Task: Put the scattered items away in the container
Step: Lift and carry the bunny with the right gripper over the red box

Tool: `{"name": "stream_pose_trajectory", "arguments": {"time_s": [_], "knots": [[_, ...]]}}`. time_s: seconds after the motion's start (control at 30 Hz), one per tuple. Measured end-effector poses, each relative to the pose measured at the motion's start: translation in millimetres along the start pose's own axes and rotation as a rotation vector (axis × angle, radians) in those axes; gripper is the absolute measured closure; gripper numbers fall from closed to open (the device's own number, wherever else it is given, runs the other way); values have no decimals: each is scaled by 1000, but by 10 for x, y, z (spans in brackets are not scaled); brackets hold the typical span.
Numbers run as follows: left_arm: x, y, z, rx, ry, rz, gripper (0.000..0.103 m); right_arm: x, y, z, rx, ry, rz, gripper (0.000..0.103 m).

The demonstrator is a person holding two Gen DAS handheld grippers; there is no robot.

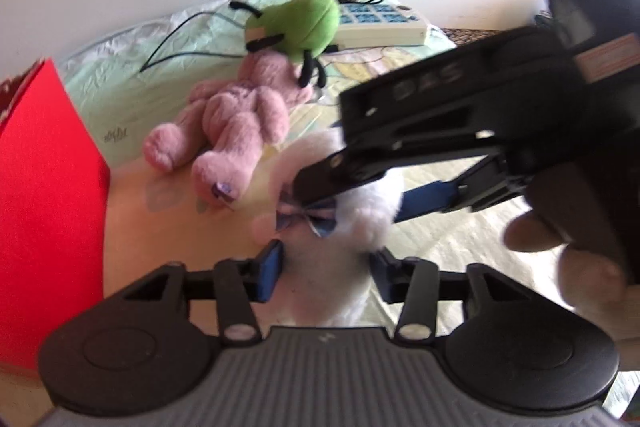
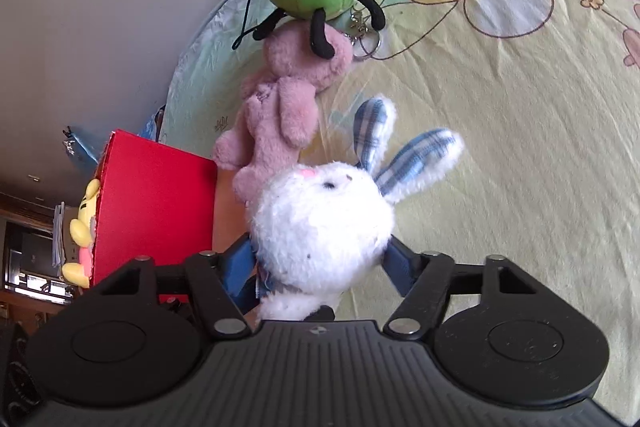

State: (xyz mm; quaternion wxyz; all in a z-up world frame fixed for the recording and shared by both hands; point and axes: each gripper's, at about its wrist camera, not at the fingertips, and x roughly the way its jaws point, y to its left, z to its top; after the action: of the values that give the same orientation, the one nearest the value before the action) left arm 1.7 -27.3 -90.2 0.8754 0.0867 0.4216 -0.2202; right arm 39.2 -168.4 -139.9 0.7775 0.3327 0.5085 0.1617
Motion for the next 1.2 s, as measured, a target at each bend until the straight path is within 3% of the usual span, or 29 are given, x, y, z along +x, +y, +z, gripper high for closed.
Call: {"name": "stream_pose_trajectory", "arguments": {"time_s": [0.33, 0.6, 0.87, 1.2], "knots": [[-574, 30, 6, -41, -126, -29, 59, -443, 234, -163, -55, -86, 94, 45], [-1137, 334, 38, -56, -262, -15, 59, -658, 903, -286, -181, -189, 136, 45], [-1549, 1005, 46, -92, -329, 20, 58, -425, 1689, -327, -288, -218, 170, 45], [-1733, 1779, -226, -170, -328, 67, 58, 138, 2497, -446, -445, -177, 126, 45]]}}
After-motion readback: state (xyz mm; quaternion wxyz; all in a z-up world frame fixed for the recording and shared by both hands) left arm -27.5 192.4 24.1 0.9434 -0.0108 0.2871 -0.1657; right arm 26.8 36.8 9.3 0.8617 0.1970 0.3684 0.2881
